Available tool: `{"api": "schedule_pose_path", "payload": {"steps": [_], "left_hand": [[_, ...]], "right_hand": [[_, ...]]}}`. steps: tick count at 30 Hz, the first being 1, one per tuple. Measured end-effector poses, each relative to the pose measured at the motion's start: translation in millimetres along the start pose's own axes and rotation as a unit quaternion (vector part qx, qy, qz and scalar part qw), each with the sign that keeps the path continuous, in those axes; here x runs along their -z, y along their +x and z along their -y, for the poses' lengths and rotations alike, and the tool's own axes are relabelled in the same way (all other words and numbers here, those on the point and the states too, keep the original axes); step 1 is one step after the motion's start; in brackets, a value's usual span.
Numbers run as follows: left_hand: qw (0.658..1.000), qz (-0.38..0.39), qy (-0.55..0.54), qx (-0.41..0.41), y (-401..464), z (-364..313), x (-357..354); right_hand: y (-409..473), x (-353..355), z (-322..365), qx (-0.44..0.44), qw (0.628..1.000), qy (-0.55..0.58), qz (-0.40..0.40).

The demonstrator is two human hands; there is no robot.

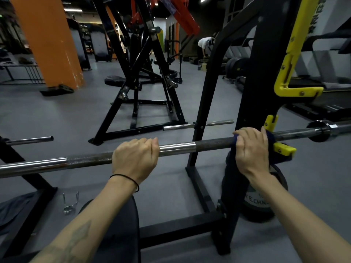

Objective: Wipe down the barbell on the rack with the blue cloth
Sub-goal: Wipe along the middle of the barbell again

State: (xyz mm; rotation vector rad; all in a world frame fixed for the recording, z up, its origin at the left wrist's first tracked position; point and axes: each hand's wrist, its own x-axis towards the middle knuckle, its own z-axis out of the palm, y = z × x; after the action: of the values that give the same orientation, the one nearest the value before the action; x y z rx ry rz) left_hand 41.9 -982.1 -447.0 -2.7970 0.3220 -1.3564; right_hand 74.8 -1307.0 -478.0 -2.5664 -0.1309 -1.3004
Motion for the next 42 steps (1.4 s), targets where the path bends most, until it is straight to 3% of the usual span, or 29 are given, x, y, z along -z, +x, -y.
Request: {"api": "schedule_pose_path", "payload": {"steps": [4, 6, 10, 14, 19, 21, 25, 32, 37, 42], "left_hand": [[0.997, 0.068, -0.022, -0.019, -4.5, 3.2, 0.3], [0.994, 0.081, -0.054, -0.046, -7.9, 8.0, 4.3], [0.992, 0.081, -0.073, -0.061, -17.7, 27.4, 21.0], [0.997, 0.069, -0.04, -0.022, -33.2, 70.9, 37.7], [0.997, 0.076, 0.01, -0.003, -34.4, 103.9, 37.4], [0.998, 0.067, 0.006, 0.005, -35.0, 103.2, 32.0], [0.998, 0.056, -0.004, 0.032, -36.0, 97.9, 29.8], [0.999, 0.032, 0.011, 0.021, -37.6, 101.5, 27.6], [1.0, 0.015, 0.017, 0.021, -39.2, 102.5, 20.3], [0.999, -0.004, 0.021, 0.024, -34.8, 99.0, 19.1]], "right_hand": [[-4.1, 0.3, 35.4, -0.071, 0.997, 0.02, 0.004], [-9.2, -7.9, 84.3, -0.06, 0.997, 0.04, 0.013], [-27.2, -24.1, 190.1, 0.114, 0.989, 0.084, 0.054], [-13.5, -10.5, 150.9, 0.22, 0.97, 0.066, 0.077], [8.7, 14.2, 26.0, 0.078, 0.994, 0.025, 0.073], [11.0, 19.5, 9.4, 0.046, 0.997, 0.027, 0.061], [6.2, 4.6, 22.4, -0.018, 1.0, 0.002, 0.002], [12.9, 5.8, 15.5, 0.023, 0.999, -0.02, 0.027], [8.6, -2.9, 26.4, -0.033, 0.999, -0.014, -0.011], [-8.3, -18.7, 116.9, -0.056, 0.995, 0.055, -0.053]]}}
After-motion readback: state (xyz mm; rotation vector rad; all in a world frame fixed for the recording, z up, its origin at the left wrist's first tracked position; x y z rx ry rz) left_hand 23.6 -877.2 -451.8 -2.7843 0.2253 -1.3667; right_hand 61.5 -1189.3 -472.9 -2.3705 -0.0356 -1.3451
